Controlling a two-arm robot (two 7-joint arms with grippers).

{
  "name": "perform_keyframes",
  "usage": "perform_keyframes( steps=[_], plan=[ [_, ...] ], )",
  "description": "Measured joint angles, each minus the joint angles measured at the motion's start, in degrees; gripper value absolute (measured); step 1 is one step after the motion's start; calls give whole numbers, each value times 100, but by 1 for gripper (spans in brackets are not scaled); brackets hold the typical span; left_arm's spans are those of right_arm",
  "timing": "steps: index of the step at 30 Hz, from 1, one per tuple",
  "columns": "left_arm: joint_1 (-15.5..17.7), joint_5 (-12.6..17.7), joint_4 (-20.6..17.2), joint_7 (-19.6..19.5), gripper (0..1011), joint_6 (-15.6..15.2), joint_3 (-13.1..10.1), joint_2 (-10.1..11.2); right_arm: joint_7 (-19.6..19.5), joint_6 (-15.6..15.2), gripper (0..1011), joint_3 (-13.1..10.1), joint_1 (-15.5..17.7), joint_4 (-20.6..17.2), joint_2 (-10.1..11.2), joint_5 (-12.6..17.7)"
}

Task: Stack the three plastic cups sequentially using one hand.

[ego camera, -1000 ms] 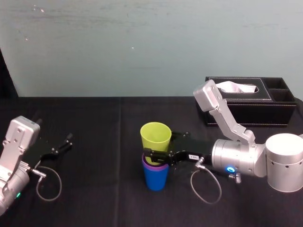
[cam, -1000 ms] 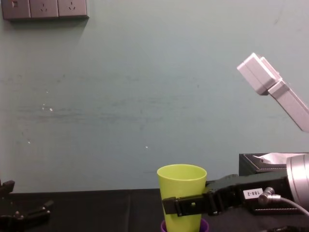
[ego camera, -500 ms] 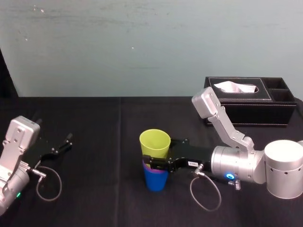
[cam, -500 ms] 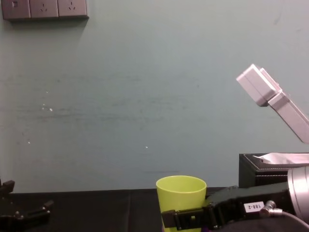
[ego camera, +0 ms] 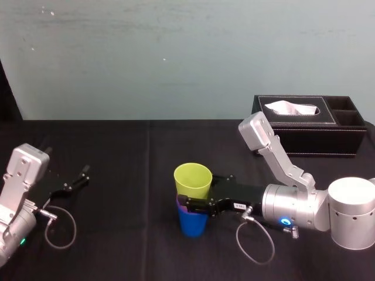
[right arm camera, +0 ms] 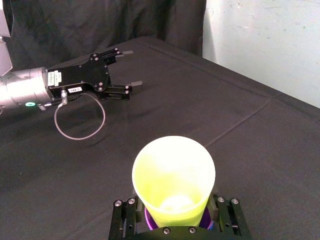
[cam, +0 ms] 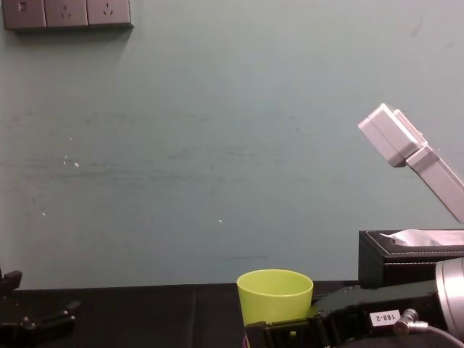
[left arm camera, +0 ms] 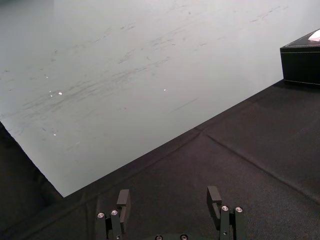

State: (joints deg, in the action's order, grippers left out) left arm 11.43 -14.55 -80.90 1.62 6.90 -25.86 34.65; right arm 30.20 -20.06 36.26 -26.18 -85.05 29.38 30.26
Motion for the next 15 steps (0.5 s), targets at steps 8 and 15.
perform_keyframes(
  steps=[8,15],
  plan=[
    [0,0,0,0,1000,0,0,0,0,-6,835,-1,-2,0,2,3],
    [0,0,0,0,1000,0,0,0,0,-9,1003,-1,-4,-3,2,5]
  ],
)
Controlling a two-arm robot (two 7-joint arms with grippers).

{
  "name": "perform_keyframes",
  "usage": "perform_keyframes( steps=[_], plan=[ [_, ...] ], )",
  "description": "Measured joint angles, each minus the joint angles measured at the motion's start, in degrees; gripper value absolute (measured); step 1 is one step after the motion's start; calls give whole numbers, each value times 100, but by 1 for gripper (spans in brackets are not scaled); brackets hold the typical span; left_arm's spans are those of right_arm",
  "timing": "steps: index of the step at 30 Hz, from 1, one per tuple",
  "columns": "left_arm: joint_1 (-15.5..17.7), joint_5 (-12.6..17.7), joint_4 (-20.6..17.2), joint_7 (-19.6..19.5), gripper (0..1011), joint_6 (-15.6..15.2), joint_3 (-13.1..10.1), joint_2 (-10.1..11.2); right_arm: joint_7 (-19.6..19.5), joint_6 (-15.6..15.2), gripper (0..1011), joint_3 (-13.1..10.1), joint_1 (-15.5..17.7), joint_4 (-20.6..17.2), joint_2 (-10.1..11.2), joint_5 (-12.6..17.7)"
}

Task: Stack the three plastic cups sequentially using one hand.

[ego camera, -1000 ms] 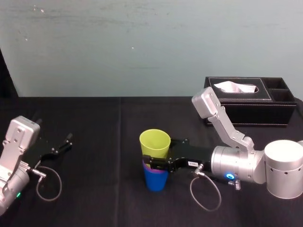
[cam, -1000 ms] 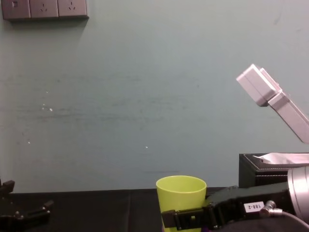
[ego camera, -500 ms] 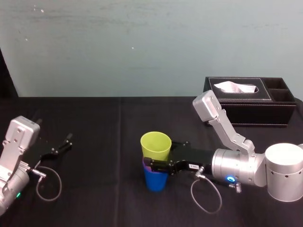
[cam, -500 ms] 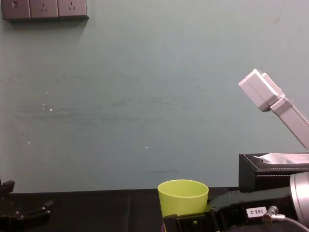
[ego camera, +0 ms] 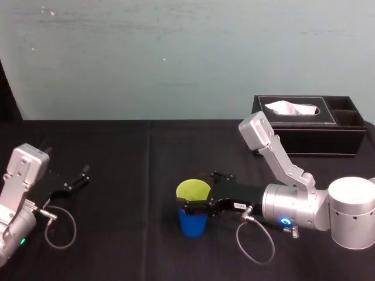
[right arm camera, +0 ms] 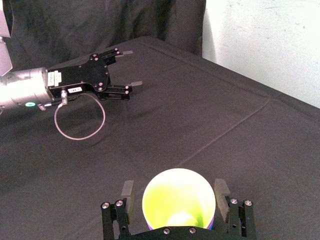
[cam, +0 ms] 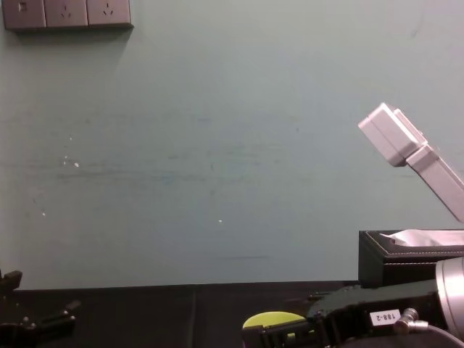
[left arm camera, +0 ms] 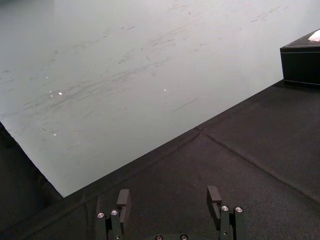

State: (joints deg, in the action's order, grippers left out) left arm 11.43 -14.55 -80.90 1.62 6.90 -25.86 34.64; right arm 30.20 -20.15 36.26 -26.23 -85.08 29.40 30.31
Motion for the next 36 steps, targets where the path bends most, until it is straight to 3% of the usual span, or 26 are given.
perform_keyframes(
  steps=[7,15,21,27,36],
  plan=[
    [0,0,0,0,1000,0,0,0,-54,102,1003,-55,53,-102,29,-11],
    [0,0,0,0,1000,0,0,0,-387,443,1003,-380,337,-420,94,-70],
    [0,0,0,0,1000,0,0,0,-1122,666,1003,-821,760,-566,-14,-194],
    [0,0,0,0,1000,0,0,0,-1866,690,1003,-1200,1085,-406,-232,-269],
    [0,0,0,0,1000,0,0,0,-2405,533,1003,-1407,1233,-64,-510,-443]
  ],
)
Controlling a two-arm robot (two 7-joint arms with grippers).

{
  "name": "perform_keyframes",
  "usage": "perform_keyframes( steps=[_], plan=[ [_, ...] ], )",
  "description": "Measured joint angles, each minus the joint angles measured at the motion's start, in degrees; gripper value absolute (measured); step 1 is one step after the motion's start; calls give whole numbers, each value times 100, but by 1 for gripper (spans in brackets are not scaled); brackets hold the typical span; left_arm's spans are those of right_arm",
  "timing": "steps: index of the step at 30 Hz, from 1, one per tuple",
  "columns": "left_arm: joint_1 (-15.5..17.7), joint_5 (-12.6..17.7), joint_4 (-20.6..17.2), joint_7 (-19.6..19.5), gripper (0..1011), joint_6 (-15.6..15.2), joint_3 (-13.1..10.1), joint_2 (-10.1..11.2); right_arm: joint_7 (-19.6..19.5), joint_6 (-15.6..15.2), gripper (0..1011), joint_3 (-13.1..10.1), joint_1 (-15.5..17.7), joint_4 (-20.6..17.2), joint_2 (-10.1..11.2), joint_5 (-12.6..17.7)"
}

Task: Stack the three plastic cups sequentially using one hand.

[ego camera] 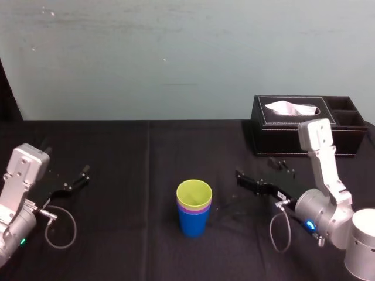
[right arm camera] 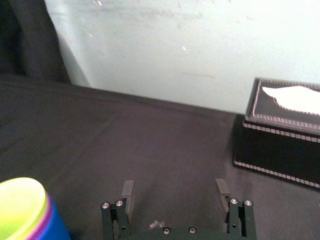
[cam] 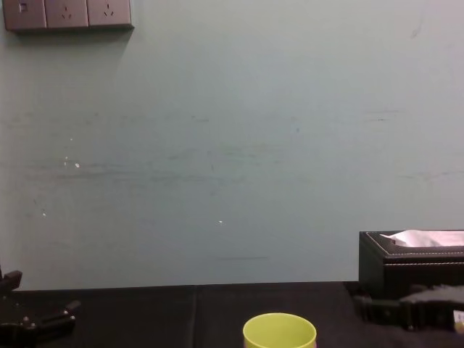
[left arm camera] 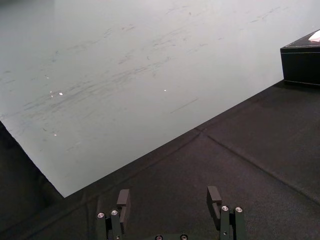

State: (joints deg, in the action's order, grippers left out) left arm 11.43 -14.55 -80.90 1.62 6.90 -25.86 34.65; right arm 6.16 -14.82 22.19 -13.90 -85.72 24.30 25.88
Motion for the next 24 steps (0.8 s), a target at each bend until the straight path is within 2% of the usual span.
perform_keyframes(
  steps=[6,24],
  plan=[
    [0,0,0,0,1000,0,0,0,104,-98,1003,31,-2,132,-9,-87],
    [0,0,0,0,1000,0,0,0,87,-91,1003,35,-10,106,-15,-74]
  ],
)
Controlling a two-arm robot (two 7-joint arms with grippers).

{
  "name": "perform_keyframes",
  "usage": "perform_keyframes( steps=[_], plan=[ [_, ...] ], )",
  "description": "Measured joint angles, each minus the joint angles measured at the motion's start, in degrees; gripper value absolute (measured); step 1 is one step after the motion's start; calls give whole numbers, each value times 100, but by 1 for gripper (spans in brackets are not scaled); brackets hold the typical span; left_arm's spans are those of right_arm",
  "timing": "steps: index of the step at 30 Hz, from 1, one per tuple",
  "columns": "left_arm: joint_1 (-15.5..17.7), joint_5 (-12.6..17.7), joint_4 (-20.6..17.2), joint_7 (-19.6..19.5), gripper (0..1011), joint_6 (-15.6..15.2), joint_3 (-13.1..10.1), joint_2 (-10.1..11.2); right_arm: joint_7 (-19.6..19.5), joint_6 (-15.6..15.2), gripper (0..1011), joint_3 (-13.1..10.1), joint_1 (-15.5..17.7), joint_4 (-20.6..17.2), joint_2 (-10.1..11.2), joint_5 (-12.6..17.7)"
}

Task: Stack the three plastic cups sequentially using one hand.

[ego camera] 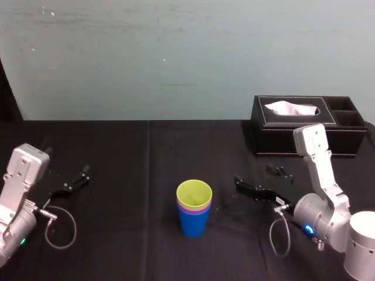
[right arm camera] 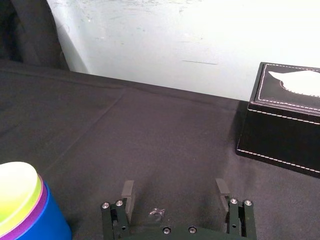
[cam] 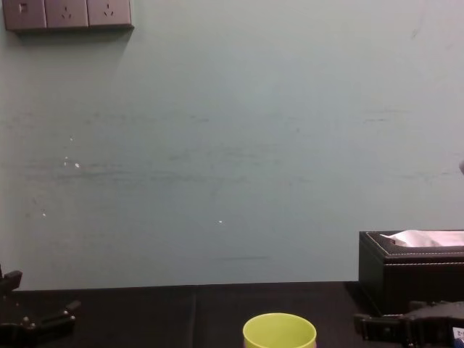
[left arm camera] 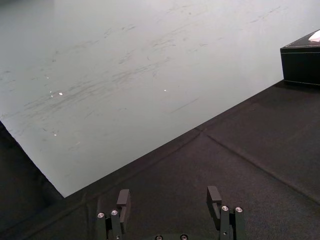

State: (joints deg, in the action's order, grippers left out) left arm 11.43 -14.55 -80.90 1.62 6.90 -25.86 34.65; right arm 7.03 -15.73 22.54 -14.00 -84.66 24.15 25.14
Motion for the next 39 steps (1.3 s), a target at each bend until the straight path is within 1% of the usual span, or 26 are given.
perform_keyframes(
  steps=[39],
  plan=[
    [0,0,0,0,1000,0,0,0,-15,6,1003,0,-1,-11,0,10]
  ],
)
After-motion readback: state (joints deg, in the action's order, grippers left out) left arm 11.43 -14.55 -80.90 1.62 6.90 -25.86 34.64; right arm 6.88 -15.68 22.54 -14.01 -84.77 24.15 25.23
